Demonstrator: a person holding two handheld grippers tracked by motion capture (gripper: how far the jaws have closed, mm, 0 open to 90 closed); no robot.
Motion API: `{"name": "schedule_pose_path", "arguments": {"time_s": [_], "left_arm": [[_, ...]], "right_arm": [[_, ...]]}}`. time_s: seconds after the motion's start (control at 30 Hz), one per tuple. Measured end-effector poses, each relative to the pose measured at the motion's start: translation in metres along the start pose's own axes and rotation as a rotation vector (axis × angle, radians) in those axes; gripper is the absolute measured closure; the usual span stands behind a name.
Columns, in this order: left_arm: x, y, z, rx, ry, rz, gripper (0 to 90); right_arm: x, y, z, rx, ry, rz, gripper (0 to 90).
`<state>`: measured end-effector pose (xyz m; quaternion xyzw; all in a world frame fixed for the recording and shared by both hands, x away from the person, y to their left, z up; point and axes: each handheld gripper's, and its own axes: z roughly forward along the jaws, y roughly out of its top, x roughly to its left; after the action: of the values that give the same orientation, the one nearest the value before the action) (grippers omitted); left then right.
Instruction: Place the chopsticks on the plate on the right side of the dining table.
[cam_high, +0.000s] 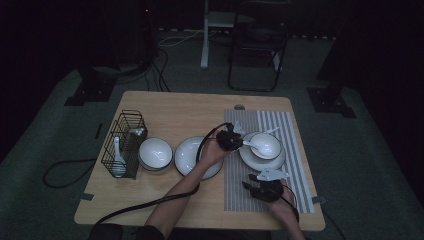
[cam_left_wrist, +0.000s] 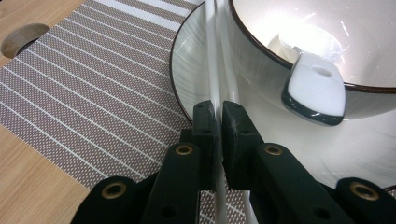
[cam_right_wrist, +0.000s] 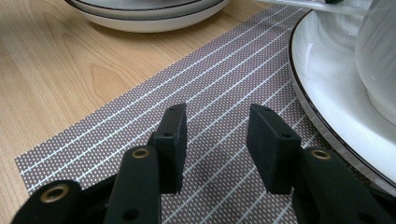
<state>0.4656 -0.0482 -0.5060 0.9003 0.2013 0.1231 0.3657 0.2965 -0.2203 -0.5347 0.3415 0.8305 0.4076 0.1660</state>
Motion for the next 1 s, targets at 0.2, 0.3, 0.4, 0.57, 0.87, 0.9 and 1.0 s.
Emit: {"name": "schedule_pose_path", "arguments": {"time_s": [0.2, 0.3, 0.4, 0.57, 0.87, 0.9, 1.0], "left_arm": [[0.0, 0.0, 0.0, -0.002, -0.001, 0.0, 82.8], [0.0, 0.0, 0.0, -0.001, -0.003, -0.002, 82.4], [0.0, 0.0, 0.0, 0.001, -0.004, -0.001, 82.4], [0.0, 0.0, -0.002, -0.004, -0.004, 0.002, 82.1], [0.0, 0.001, -0.01, -0.024, -0.005, -0.007, 81.4], [0.001, 0.0, -0.012, -0.034, -0.009, -0.014, 81.4], [0.002, 0.0, -0.014, -0.036, -0.007, -0.015, 81.2]], "right_arm": [[0.0, 0.0, 0.0, 0.0, -0.002, 0.001, 57.7], [0.0, 0.0, 0.0, 0.0, -0.003, 0.001, 57.7], [0.0, 0.0, 0.0, 0.0, -0.002, 0.002, 57.7], [0.0, 0.0, 0.0, 0.0, -0.003, 0.001, 57.7], [0.0, 0.0, -0.001, -0.001, -0.004, 0.0, 57.7], [0.0, 0.0, -0.001, -0.001, -0.004, 0.001, 57.7], [0.0, 0.0, -0.001, -0.002, -0.004, 0.001, 57.7]]}}
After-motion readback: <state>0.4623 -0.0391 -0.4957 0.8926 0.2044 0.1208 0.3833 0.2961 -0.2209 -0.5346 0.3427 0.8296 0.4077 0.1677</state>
